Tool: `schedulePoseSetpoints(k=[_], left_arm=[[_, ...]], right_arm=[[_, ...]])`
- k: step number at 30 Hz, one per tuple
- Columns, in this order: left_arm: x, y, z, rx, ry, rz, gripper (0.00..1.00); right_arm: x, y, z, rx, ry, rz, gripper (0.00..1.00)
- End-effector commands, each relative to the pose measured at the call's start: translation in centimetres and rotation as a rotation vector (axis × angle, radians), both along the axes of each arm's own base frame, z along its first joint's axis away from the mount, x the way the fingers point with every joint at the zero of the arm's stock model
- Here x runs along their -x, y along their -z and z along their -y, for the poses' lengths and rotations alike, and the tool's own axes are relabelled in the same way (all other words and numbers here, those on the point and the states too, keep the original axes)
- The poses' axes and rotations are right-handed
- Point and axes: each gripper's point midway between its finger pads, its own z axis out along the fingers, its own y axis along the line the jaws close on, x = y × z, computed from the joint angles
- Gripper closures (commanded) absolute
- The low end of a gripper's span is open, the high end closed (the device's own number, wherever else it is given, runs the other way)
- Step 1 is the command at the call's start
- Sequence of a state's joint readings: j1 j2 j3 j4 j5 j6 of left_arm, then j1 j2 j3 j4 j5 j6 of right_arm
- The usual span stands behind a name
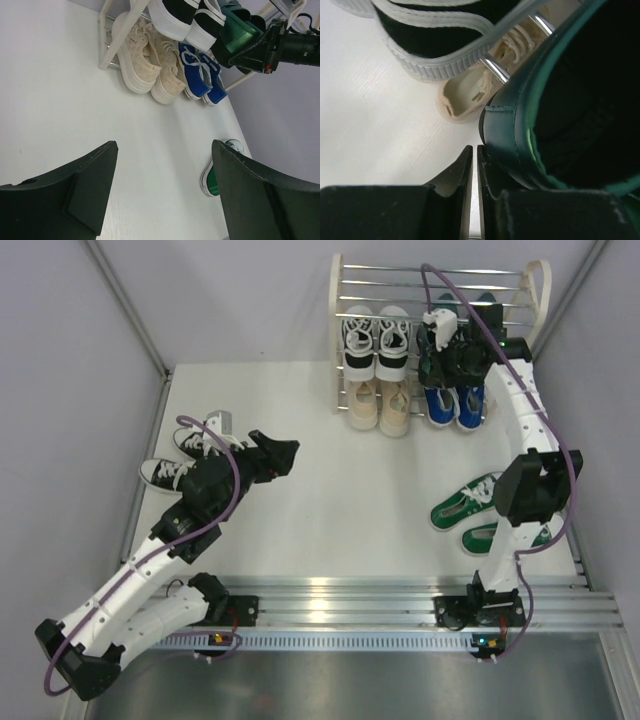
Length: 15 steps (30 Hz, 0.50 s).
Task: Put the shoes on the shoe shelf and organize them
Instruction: Adjust the shoe at the shoe shelf.
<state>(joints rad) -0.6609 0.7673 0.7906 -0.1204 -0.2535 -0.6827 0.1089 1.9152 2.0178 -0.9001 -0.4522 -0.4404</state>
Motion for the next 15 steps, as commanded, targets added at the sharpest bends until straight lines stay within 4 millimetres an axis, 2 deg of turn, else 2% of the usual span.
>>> schedulePoseSetpoints(k=[1, 3, 15], left_arm=[[0.0, -1.6, -0.4, 0.041, -0.018, 0.048, 0.19], [0.0, -1.6, -0.4, 0.041, -0.018, 0.048, 0.19], [0.0, -1.6, -0.5, 0.039, -0.019, 0.050, 0.19]], right_arm=[[-3.0, -2.3, 2.4, 0.082, 0.157, 0.119, 0.94], [-3.6, -2.6, 3.1, 0.099, 0.195, 0.142, 0.98], [-3.8, -3.3, 5.5, 0.115, 0.297, 0.165, 0.99]])
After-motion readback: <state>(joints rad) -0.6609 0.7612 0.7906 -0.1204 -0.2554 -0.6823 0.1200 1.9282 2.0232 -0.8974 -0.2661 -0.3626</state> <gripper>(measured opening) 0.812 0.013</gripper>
